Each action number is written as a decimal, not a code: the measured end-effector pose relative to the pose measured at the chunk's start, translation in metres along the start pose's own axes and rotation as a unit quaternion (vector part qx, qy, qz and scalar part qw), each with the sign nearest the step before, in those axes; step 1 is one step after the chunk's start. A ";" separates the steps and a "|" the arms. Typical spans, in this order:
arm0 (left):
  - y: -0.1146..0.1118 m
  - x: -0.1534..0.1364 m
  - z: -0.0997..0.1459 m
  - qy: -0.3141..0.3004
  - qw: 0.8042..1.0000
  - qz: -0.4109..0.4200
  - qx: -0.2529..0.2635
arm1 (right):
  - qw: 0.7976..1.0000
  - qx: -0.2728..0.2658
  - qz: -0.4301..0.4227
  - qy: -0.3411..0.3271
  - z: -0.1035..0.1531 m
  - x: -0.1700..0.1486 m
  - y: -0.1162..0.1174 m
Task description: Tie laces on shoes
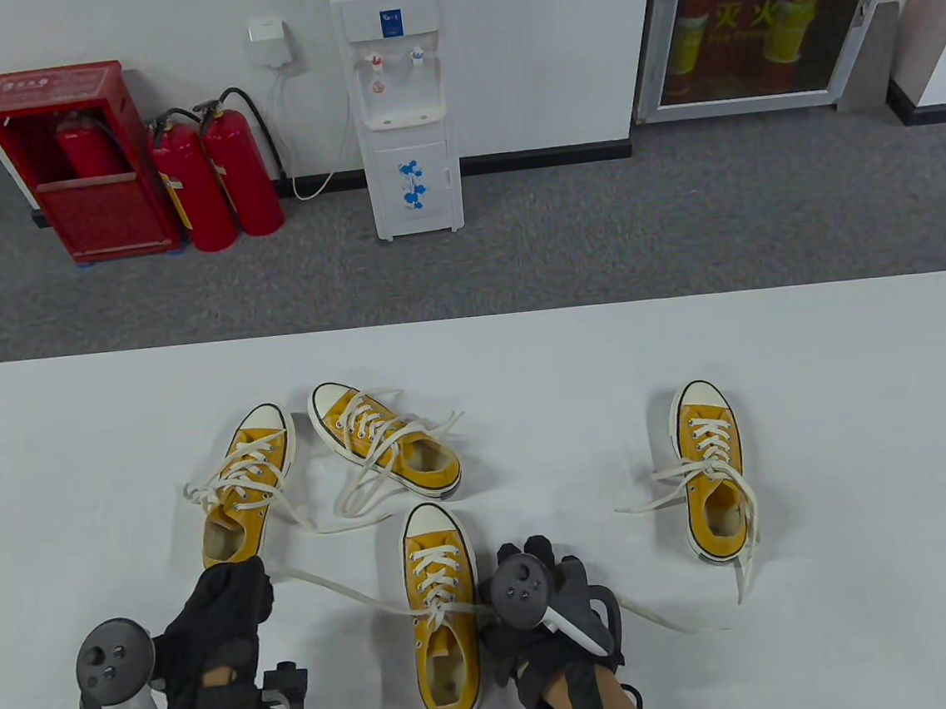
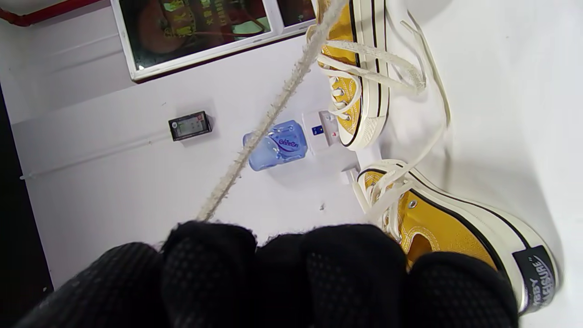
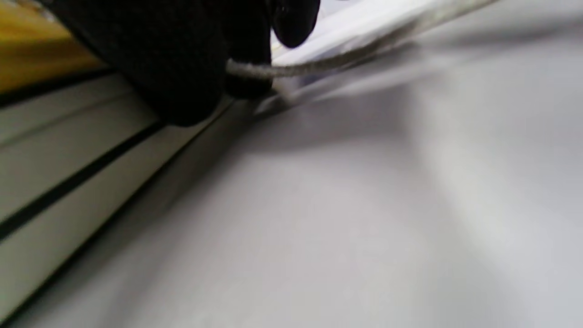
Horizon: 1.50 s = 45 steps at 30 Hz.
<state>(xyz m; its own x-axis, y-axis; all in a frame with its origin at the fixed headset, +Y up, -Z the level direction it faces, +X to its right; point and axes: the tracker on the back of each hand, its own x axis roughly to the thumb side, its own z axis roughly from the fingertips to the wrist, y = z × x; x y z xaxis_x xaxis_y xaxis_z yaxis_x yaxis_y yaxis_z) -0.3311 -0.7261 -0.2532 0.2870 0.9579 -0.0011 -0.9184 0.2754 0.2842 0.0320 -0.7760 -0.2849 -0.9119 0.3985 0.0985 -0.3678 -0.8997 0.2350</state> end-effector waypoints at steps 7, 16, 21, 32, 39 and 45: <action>-0.001 -0.001 0.000 0.007 1.000 -0.004 0.000 | 0.989 -0.020 -0.144 -0.031 0.012 -0.020 -0.022; -0.002 -0.002 0.000 0.018 1.000 0.006 -0.006 | 0.901 -0.012 -0.422 -0.095 0.022 -0.045 -0.036; -0.001 -0.001 0.000 0.018 1.000 0.007 -0.005 | 0.853 -0.006 -0.506 -0.128 0.023 -0.036 -0.033; -0.003 0.000 -0.001 0.014 0.999 0.028 -0.019 | 0.798 0.066 -0.569 -0.188 0.009 0.006 -0.036; -0.006 0.000 -0.001 0.015 0.999 0.030 -0.030 | 0.779 0.108 -0.588 -0.188 -0.003 0.019 -0.023; -0.009 0.004 0.000 0.005 0.999 0.022 -0.036 | 0.804 0.083 -0.563 -0.171 0.000 0.017 -0.021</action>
<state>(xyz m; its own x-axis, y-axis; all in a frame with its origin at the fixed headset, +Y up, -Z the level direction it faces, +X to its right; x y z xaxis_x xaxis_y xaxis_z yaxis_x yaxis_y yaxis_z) -0.3221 -0.7250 -0.2560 0.2426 0.9701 0.0001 -0.9475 0.2370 0.2147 0.0243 -0.7501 -0.2885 0.0958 0.9953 -0.0138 -0.8706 0.0905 0.4836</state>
